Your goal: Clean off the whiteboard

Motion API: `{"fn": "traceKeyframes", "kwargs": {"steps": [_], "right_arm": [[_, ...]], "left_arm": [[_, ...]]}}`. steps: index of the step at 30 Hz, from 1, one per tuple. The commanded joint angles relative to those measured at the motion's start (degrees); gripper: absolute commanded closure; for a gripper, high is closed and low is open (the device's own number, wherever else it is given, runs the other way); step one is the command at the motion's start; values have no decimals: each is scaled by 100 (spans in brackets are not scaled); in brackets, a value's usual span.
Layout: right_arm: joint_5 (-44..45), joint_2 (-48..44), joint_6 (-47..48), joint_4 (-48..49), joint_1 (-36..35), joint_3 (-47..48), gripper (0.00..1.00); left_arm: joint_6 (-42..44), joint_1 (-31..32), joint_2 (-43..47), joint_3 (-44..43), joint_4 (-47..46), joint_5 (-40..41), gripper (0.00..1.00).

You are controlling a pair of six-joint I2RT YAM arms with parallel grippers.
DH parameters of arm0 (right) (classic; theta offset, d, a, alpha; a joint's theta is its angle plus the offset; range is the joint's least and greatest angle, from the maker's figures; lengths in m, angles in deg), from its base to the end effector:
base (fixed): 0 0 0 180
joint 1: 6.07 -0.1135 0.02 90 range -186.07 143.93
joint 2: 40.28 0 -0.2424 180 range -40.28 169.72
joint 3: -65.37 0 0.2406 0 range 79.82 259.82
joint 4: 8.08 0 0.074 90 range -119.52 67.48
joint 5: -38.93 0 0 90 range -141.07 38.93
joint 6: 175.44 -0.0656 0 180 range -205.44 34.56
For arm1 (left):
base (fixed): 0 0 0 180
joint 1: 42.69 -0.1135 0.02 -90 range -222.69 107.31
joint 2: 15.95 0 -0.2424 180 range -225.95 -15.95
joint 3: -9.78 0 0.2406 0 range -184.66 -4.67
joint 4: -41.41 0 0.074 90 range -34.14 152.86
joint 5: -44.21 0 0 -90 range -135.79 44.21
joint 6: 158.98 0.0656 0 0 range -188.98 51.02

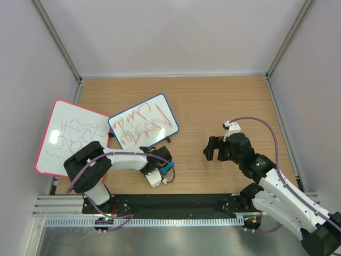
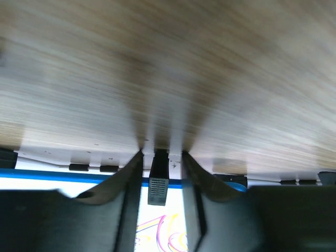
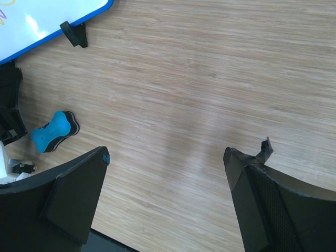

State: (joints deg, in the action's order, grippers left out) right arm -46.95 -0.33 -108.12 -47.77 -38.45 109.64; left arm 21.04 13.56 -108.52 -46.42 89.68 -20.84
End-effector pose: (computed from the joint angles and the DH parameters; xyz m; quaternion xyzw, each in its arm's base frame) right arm 0.1611 0.0966 0.2066 -0.0586 0.8861 0.1836 0.4214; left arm 0.1547 -0.1817 0.0801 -0.9304 -0.2926 -0.2197 0.0190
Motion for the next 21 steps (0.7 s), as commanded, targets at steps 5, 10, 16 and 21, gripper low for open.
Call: {"fn": "traceKeyframes", "kwargs": {"steps": [5, 10, 16, 21], "right_arm": [[-341, 250, 201, 223, 13, 305, 0], [-1007, 742, 842, 205, 13, 638, 0], [-2213, 1577, 1370, 882, -31, 1051, 3], [-2854, 2130, 2520, 909, -434, 1797, 4]], "left_arm": [[-617, 53, 494, -192, 239, -315, 44], [-1020, 53, 1232, -324, 326, -490, 43], [-2899, 35, 1988, -1079, 1100, -1035, 44], [-4419, -489, 2751, -1510, 1372, -1518, 40]]}}
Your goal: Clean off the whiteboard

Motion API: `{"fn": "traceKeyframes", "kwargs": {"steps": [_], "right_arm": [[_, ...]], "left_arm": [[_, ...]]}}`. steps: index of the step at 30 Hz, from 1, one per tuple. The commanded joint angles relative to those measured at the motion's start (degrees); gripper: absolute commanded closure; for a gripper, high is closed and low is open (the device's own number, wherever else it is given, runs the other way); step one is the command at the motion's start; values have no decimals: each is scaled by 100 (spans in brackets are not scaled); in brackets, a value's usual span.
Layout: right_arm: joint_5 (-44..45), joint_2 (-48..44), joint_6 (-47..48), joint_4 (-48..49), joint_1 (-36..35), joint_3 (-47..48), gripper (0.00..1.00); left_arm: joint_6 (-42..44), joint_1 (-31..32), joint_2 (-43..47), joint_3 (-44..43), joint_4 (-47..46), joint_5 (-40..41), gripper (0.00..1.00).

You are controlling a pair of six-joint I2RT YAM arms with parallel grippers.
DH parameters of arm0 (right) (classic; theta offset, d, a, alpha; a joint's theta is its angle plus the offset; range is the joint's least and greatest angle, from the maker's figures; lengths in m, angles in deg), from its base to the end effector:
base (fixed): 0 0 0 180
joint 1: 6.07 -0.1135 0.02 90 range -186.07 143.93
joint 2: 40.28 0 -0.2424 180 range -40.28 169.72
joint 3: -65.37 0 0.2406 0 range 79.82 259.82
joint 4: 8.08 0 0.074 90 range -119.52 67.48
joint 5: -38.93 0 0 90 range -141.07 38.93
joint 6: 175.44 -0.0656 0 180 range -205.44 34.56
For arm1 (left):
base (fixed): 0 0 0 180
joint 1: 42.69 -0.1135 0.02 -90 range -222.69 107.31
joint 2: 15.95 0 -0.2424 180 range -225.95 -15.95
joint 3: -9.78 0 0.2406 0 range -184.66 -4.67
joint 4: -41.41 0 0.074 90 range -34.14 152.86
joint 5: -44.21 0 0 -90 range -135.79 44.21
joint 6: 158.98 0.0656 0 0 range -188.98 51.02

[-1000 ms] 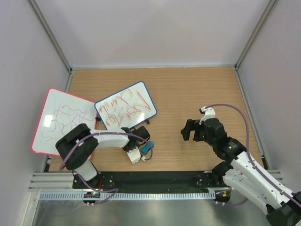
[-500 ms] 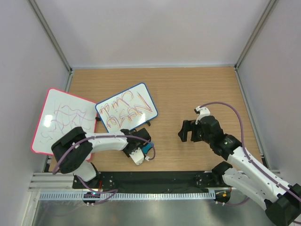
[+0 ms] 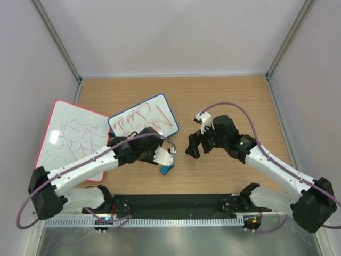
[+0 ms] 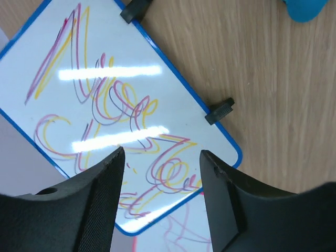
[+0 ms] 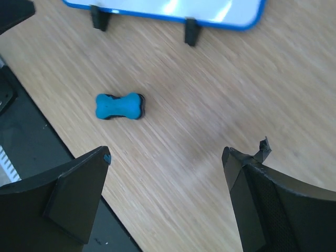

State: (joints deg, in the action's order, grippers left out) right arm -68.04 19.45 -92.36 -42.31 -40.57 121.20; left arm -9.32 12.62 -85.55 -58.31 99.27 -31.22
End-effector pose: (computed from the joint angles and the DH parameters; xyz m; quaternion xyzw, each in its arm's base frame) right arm 0.1914 0.1548 0.2221 -0.2747 0.8484 0.2771 0.3577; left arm 0.1536 -0.1929 0.2160 0.7887 0.5425 0.1322 0.2572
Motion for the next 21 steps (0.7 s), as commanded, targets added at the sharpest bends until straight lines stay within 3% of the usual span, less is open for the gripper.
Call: {"fn": "traceKeyframes", "kwargs": {"steps": [1, 3, 7, 10, 19, 20, 21], "right_arm": [[-798, 232, 1390, 310, -259, 756, 4], [-860, 434, 1841, 117, -373, 1071, 4], [-782, 1040, 2966, -384, -898, 1556, 4], [-729, 1602, 3678, -815, -1276, 1881, 4], [-1045, 2403, 5059, -1079, -1691, 2066, 5], [-1115, 2438, 5164, -1106, -1691, 2084, 5], [-1133, 2482, 5218, -1115, -1691, 2093, 4]], "left_arm": [[-1543, -572, 596, -400, 448, -612, 38], [-1851, -1055, 946, -523, 561, -1032, 32], [-2598, -2450, 1246, -866, 694, -1684, 30], [-2897, -2989, 1379, -867, 625, -1957, 28], [-3671, -4939, 897, -1463, 62, -3415, 22], [-3959, -5743, 591, -1743, -52, -4217, 22], [-4127, -6142, 423, -1867, -96, -4695, 22]]}}
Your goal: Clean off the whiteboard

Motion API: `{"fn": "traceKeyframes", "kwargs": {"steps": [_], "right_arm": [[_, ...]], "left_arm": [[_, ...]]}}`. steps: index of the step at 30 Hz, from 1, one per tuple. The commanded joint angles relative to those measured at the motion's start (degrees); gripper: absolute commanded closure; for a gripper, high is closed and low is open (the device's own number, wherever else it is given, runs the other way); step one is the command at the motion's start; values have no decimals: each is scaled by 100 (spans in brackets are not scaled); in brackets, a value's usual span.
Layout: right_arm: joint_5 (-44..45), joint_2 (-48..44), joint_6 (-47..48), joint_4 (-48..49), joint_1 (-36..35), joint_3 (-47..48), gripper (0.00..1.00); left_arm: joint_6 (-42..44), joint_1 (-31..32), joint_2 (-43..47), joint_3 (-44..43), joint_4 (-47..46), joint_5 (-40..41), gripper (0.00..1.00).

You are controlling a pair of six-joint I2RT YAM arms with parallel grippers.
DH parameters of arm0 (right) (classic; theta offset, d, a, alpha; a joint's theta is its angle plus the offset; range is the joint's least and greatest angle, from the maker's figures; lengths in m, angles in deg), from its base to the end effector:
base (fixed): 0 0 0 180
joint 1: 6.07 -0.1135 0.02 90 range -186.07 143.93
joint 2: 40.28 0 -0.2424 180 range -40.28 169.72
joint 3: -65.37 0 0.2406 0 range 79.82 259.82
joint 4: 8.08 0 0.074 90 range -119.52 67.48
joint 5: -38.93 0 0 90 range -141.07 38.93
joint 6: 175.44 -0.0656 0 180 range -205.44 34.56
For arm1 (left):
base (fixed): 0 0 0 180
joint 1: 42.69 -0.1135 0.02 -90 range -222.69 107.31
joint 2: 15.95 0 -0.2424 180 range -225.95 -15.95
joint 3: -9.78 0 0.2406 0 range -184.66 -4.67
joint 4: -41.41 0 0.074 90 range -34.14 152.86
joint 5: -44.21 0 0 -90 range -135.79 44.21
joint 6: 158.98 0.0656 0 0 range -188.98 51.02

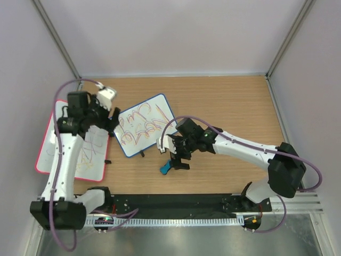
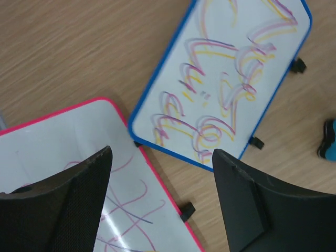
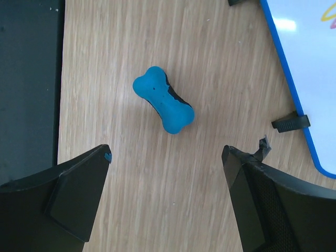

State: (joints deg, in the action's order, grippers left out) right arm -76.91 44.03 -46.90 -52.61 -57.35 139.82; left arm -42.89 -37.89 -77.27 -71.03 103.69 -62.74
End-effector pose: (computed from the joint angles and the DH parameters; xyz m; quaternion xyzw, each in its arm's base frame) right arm 0.1719 0.2601 0.2053 -0.7036 0.6090 0.2446 0.2726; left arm 0.2284 -0.0384 0.3135 0.2982 0.8579 -0.0596 0.4142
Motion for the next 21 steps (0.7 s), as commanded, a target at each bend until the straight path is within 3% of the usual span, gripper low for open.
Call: {"fn": "traceKeyframes", "kwargs": {"steps": [1, 2, 5, 13, 21], "right_arm": [[-289, 119, 776, -94, -13, 257, 4], [-359, 164, 838, -190, -13, 327, 4], [-299, 453, 935, -278, -13, 520, 4], [-316, 1578, 1392, -1314, -118, 1530, 13], [35, 2194, 1297, -1544, -522, 1795, 19]], "left_arm": [[-911, -1417, -616, -753, -556, -2088, 23], [-999, -1716, -983, -903, -469, -2807, 23], [-957, -2193, -1591, -1141, -537, -3375, 25], [-280, -2229, -2498, -1080, -521, -3376, 30], [-148, -2325, -2833, -1238, -529, -3385, 32]]}}
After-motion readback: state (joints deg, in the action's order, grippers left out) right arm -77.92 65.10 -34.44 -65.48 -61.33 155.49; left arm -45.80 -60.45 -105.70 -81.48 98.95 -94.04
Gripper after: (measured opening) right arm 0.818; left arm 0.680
